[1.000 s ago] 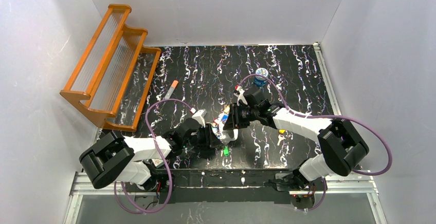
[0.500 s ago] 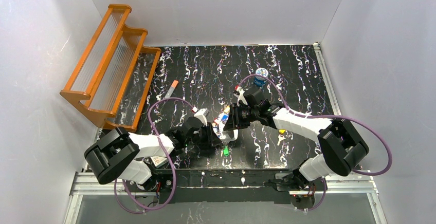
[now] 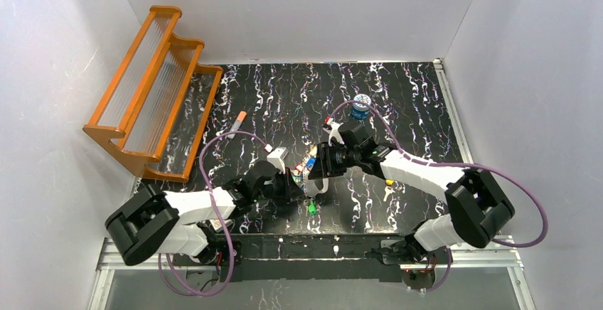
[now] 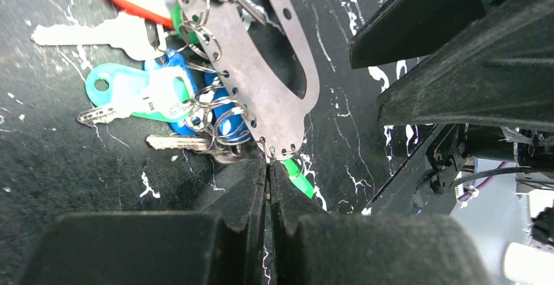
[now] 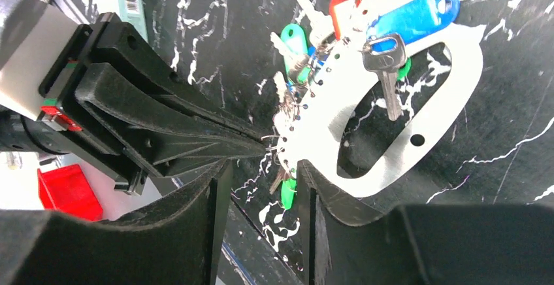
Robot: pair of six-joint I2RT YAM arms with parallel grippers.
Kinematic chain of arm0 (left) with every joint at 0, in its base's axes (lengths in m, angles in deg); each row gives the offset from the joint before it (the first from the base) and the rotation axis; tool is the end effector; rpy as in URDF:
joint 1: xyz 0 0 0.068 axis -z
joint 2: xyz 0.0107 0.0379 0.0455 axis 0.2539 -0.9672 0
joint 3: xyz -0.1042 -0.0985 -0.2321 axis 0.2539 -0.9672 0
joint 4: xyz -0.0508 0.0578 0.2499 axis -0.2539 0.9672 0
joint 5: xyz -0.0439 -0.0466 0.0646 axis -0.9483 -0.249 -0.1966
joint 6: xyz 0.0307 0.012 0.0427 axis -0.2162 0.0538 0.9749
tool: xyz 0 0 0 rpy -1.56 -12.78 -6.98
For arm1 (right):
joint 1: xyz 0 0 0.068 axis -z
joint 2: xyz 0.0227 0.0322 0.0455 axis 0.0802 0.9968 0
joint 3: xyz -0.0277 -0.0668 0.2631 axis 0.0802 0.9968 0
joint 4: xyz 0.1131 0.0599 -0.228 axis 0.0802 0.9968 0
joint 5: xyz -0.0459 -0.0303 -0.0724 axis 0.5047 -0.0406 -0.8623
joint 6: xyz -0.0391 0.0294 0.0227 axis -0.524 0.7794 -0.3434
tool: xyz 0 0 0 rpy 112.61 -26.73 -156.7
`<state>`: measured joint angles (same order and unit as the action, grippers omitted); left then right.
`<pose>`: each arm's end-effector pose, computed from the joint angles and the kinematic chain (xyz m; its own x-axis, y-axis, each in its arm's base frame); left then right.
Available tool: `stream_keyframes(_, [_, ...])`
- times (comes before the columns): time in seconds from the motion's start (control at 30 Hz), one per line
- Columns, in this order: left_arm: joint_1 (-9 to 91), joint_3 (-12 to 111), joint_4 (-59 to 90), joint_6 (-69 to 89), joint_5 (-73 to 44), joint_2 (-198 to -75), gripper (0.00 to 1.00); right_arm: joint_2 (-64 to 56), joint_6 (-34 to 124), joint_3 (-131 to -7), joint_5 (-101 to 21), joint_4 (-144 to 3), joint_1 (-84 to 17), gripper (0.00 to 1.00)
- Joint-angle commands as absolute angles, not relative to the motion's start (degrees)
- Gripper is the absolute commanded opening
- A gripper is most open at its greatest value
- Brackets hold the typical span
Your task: Put the keys on the keyring
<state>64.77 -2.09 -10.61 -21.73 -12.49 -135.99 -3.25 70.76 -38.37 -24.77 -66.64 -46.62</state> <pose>0.1511 -0.1866 0.1567 -0.7699 -0.1360 -0.6235 0.4113 0.6414 -0.6477 0.2103 0.2078 0.2056 -0.8624 -0.1050 -0.4952 -0.4350 0.6541 0.6188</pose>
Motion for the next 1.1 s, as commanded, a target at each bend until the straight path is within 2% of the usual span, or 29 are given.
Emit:
stream_keyframes(0.0, [65.0, -0.6, -7.3, -14.3, -10.7, -130.5, 0.00, -9.1, 66.9, -39.5, -25.2, -70.6, -46.5, 0.50])
stream_keyframes(0.27, [65.0, -0.1, -7.8, -5.6, -14.9, -127.5, 0.00, -15.8, 61.2, -33.9, -26.4, -81.5, -46.4, 0.52])
stream_keyframes(0.53, [65.0, 0.5, -7.7, 2.8, -18.9, -125.3, 0.00, -24.9, 51.6, -18.7, -23.4, -106.2, -46.4, 0.52])
stream_keyframes(0.6, [65.0, 0.3, -7.7, 4.8, -19.4, -124.3, 0.00, -27.0, 48.3, -15.0, -21.8, -110.6, -46.4, 0.57])
stream_keyframes(0.67, [65.0, -0.3, -8.2, 6.9, -20.4, -122.7, 0.00, -29.0, 44.3, -12.6, -18.7, -112.6, -46.4, 0.64])
stream_keyframes(0.73, [65.0, -1.1, -8.5, 9.1, -20.9, -120.9, 0.00, -30.4, 40.9, -10.6, -15.4, -114.4, -46.4, 0.67])
stream_keyframes(1.07, [65.0, -3.8, -8.9, 16.4, -22.8, -113.4, 0.00, -26.5, 35.8, -10.4, -4.3, -118.6, -46.5, 0.67])
